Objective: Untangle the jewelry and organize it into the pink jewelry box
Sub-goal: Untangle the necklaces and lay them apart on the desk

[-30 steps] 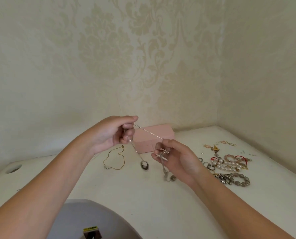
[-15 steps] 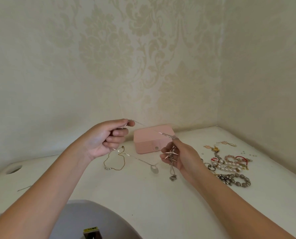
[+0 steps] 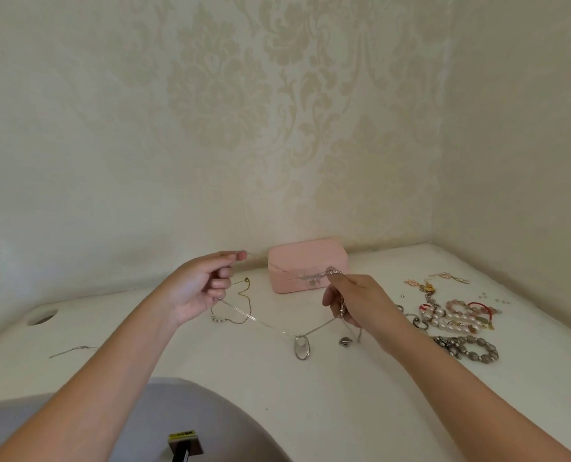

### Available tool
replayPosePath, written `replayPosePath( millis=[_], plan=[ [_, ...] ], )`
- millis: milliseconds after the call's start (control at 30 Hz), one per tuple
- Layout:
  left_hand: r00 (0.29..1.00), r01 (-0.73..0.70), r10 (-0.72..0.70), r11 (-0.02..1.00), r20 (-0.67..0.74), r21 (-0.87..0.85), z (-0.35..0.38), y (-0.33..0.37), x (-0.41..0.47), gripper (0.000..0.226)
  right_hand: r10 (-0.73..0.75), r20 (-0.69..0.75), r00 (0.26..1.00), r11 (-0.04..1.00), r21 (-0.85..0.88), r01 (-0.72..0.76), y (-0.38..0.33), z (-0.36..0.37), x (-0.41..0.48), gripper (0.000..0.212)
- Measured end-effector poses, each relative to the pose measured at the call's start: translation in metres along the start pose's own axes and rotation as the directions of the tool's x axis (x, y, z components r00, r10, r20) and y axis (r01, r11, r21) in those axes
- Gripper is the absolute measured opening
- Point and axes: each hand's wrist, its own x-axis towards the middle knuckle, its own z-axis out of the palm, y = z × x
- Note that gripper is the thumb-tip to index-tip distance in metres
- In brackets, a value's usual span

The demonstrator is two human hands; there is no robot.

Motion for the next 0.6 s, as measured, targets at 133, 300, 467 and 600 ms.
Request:
replayPosePath(
  millis=[133,300,467,600],
  plan=[
    [0.990,0.004,0.011,0.994,-0.139,0.107,0.024,-0.024,0.028,0.016,0.059,0.032,0.998,0.997,0.039,-0.060,0.000,-0.004,-0.002,0.047],
    [0.966,-0.022,0.098,0.953,-0.240,0.301,0.057,-0.061,0.056,0.015,0.143,0.040,0.989,0.985,0.094,-0.146,0.001,-0.006,0.000,0.038],
    [0.897,-0.257,0.441,0.574,-0.029,0.777,0.094,-0.098,0.030,0.028,0.158,0.046,0.986,0.982,0.098,-0.162,0.001,-0.007,0.002,0.031],
    [0.817,-0.493,0.500,0.346,0.288,0.798,0.101,-0.122,-0.001,0.026,0.166,0.034,0.986,0.976,0.136,-0.169,0.002,-0.009,0.004,0.032]
  ],
)
